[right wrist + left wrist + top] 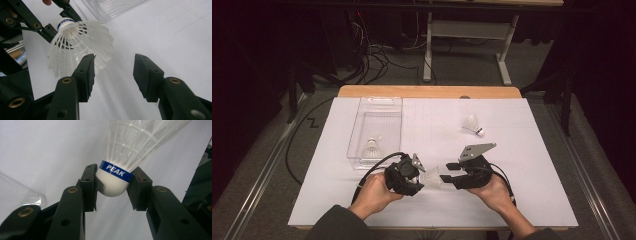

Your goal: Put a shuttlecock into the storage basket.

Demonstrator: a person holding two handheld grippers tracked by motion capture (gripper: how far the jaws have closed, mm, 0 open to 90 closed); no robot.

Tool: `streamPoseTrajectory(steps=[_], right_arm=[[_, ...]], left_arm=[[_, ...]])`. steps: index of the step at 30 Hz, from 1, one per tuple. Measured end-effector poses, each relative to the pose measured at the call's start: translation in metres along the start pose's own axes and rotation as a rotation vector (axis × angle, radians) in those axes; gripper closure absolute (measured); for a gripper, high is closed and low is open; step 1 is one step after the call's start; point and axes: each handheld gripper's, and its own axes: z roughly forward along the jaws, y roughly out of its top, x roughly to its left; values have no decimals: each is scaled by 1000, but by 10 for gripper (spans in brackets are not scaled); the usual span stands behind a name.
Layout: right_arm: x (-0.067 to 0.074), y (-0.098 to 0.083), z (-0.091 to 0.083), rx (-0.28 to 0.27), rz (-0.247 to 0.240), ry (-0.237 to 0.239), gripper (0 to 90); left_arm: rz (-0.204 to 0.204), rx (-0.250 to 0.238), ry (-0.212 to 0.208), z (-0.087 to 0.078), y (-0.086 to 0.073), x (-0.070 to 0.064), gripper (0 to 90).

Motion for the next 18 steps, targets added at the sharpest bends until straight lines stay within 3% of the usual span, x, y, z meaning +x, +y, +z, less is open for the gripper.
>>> streamPoseTrajectory(steps=[12, 18], right_arm=[[-6, -18, -19, -93, -1, -97, 451], [-11, -30, -30, -142, 25, -137, 411]], left_arm=[[-25, -7, 3, -6, -2, 3, 628], [-35, -12, 5, -9, -3, 4, 628]])
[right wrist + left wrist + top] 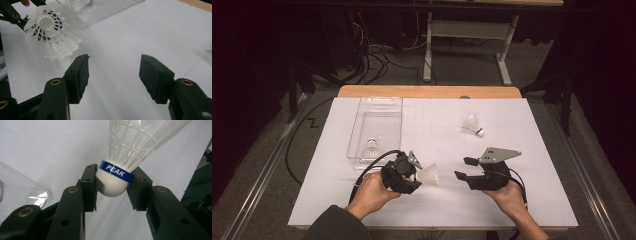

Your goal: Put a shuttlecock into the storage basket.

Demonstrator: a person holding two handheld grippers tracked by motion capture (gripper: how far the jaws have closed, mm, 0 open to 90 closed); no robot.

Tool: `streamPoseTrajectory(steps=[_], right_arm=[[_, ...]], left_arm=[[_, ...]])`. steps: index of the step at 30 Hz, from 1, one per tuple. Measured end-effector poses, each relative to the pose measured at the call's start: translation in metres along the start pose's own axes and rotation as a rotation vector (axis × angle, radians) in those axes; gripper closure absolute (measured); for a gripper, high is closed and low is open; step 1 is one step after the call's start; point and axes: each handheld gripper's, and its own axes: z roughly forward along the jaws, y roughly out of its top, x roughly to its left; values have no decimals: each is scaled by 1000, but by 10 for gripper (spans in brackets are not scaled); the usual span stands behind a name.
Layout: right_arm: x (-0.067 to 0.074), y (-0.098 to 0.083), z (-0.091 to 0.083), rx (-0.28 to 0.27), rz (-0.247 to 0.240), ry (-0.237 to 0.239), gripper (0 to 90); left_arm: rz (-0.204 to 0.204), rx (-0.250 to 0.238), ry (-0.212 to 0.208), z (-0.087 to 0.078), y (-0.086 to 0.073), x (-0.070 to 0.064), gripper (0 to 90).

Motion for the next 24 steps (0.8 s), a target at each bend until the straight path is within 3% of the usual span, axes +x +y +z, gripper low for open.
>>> streamPoseTrajectory(steps=[24], right_arm=[[-23, -48, -48, -202, 76, -116, 323]], left_arm=[[-59, -29, 2, -19, -5, 8, 628]])
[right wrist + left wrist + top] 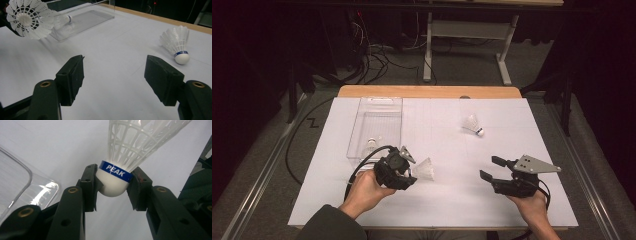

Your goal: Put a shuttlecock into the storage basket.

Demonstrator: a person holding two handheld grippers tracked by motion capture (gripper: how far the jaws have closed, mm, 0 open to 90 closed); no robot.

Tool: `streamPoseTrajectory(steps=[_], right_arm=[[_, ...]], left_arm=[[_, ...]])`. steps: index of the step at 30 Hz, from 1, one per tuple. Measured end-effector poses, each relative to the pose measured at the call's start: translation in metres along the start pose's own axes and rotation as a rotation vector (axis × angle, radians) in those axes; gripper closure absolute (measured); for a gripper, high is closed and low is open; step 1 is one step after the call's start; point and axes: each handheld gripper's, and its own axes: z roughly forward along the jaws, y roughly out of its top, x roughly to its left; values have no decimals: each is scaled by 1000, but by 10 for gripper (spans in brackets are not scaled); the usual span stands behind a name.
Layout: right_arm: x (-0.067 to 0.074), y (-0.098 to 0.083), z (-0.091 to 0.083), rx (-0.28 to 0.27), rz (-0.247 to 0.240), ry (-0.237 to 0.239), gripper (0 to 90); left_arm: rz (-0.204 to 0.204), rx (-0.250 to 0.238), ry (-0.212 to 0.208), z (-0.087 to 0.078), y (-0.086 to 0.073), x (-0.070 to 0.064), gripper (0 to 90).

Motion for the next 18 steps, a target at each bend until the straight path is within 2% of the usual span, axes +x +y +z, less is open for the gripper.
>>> streamPoseTrajectory(steps=[5, 9, 18], right_arm=[[-6, -11, -7, -30, 27, -15, 311], [-9, -16, -10, -33, 37, -35, 308], [-9, -21, -9, -25, 49, -30, 309]], left_arm=[[-12, -5, 7, -4, -1, 2, 628], [-22, -16, 7, -9, -1, 6, 628], [-61, -42, 16, -23, -4, 17, 628]])
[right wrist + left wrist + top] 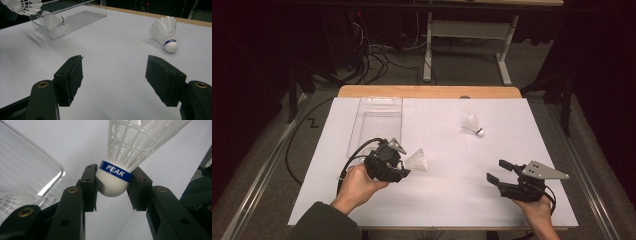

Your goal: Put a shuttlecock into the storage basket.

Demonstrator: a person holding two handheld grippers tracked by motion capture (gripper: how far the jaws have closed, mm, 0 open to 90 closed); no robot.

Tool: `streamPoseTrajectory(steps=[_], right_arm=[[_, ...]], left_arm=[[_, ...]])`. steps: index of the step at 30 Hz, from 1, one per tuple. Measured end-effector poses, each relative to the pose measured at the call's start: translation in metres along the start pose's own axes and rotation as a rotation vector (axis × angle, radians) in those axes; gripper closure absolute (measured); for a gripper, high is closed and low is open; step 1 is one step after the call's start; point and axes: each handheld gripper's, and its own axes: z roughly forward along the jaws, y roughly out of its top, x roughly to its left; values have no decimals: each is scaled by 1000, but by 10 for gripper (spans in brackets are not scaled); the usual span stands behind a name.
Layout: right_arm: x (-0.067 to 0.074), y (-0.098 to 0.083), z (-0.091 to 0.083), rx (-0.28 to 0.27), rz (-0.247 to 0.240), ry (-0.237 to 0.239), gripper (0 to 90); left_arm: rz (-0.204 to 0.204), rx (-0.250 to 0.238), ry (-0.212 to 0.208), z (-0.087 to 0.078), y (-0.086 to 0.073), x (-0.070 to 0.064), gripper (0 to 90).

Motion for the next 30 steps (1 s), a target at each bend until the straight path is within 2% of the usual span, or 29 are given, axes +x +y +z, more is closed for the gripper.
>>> streamPoseTrajectory(steps=[7, 30], right_arm=[[-2, -2, -1, -8, 9, -13, 309], [-3, -5, -1, -9, 17, -16, 304]], left_arm=[[-49, -16, -4, -4, -1, 13, 628], [-131, -46, 26, -16, -2, 37, 628]])
